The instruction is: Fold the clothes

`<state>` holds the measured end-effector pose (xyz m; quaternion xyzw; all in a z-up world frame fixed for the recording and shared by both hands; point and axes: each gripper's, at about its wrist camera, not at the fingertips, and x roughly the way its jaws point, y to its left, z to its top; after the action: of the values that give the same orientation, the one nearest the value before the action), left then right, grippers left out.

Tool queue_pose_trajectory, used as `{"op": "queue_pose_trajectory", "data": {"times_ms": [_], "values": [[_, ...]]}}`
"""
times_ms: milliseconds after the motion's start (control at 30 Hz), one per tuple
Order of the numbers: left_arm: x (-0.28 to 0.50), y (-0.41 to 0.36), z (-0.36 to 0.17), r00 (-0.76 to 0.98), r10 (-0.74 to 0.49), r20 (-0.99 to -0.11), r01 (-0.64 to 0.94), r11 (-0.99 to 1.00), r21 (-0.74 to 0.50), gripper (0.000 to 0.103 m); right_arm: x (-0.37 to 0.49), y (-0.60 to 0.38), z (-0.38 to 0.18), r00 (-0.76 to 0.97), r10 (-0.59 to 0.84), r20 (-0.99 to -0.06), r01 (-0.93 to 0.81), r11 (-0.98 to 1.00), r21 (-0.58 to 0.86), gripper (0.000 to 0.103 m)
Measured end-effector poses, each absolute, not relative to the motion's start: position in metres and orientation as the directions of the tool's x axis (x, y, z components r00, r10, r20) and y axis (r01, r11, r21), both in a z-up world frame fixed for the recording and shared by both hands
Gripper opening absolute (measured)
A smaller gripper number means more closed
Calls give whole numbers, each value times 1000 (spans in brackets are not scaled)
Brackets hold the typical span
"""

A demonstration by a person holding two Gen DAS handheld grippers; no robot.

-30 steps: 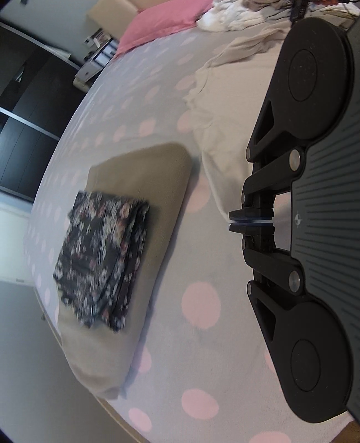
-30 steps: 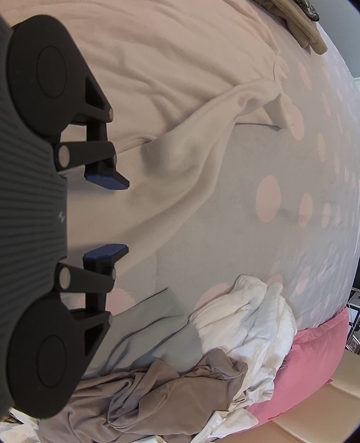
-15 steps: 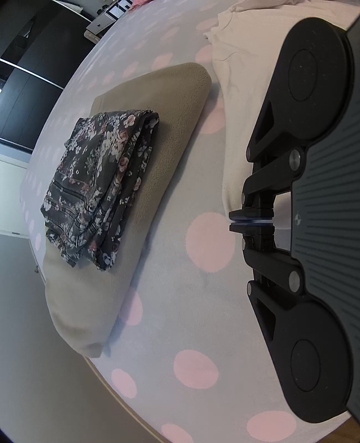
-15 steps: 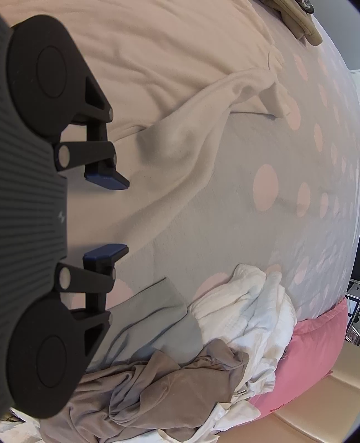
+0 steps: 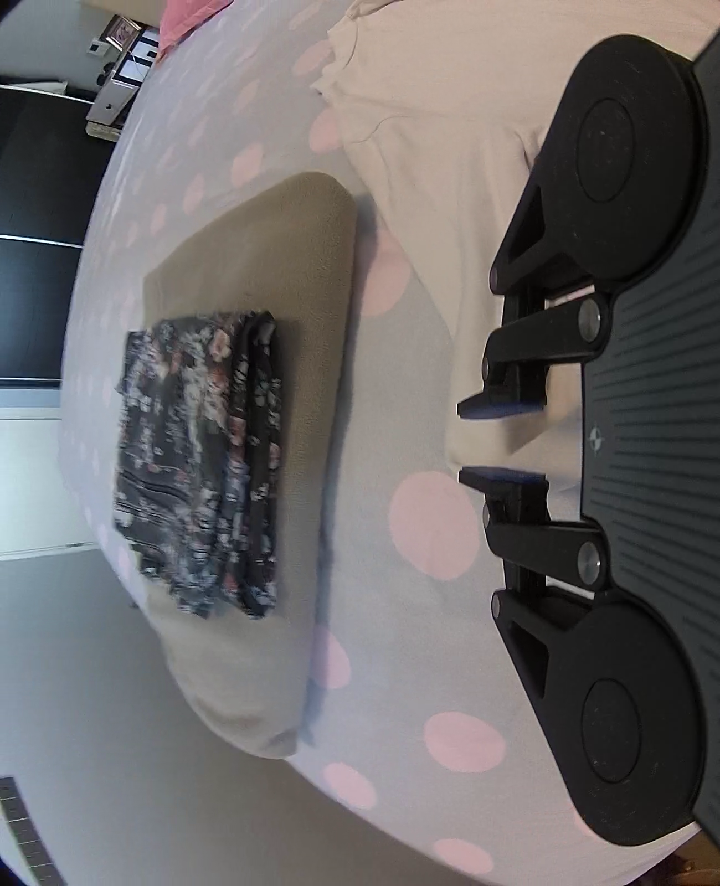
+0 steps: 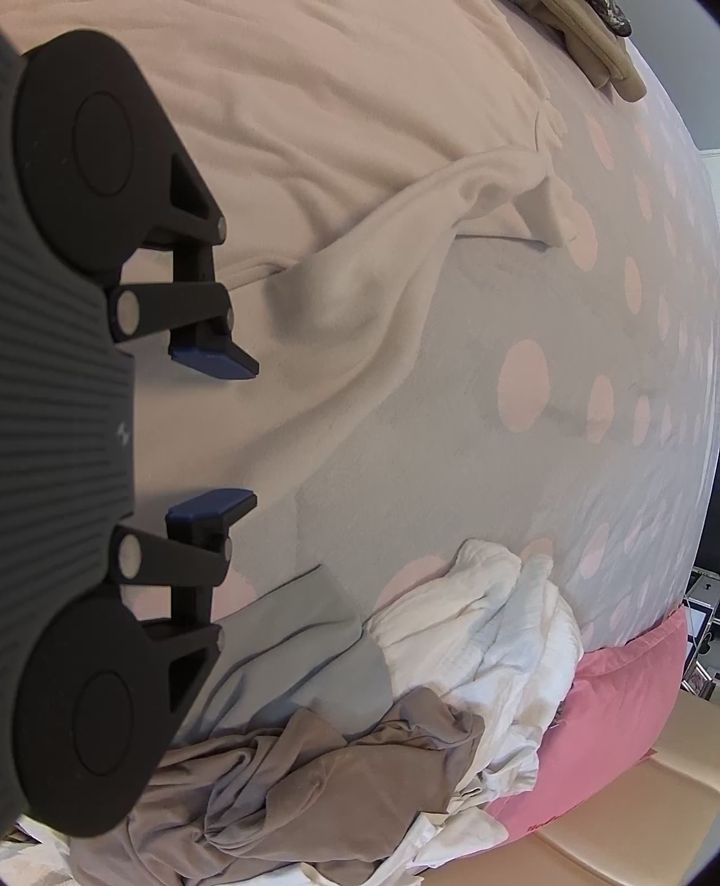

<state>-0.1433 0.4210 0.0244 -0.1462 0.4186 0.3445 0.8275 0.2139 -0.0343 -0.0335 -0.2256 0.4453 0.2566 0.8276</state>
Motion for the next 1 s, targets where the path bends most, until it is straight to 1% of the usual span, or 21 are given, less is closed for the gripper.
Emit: {"op": "queue_pose_trajectory", "data": {"times_ms": [100, 167, 300, 400, 567, 700, 733, 800, 833, 933, 1000], "values": [[-138, 406, 24, 446, 402, -800, -608, 792, 60, 21, 212, -33, -32, 474, 227, -851, -629, 763, -147, 48], [-132, 392, 17, 453, 370, -811, -529, 844, 89, 21, 213, -34, -32, 475, 225, -851, -626, 766, -147, 48], [-120, 367, -6, 425, 328, -844, -413, 900, 141, 21, 213, -37, -31, 480, 218, -850, -610, 779, -145, 48], [-115, 355, -24, 394, 321, -861, -337, 922, 190, 21, 214, -37, -32, 479, 214, -851, -609, 780, -146, 49], [-109, 355, -48, 345, 367, -864, -310, 913, 265, 21, 214, -36, -33, 476, 211, -853, -611, 777, -149, 51], [-107, 359, -54, 342, 374, -862, -307, 911, 274, 21, 216, -36, -35, 474, 205, -856, -610, 778, -152, 51], [-106, 359, -53, 341, 373, -863, -304, 912, 274, 20, 216, -36, -36, 474, 203, -857, -610, 777, -153, 51], [-105, 360, -52, 335, 368, -867, -298, 915, 273, 11, 217, -36, -37, 472, 201, -858, -611, 776, -155, 51], [-104, 361, -50, 327, 366, -871, -298, 915, 273, 4, 217, -36, -37, 473, 202, -858, -611, 776, -154, 51], [-107, 363, -39, 321, 335, -886, -289, 925, 246, 2, 216, -36, -36, 474, 204, -857, -612, 776, -153, 51], [-112, 361, -30, 319, 331, -888, -269, 930, 250, 2, 216, -37, -35, 476, 205, -855, -609, 778, -152, 51]]}}
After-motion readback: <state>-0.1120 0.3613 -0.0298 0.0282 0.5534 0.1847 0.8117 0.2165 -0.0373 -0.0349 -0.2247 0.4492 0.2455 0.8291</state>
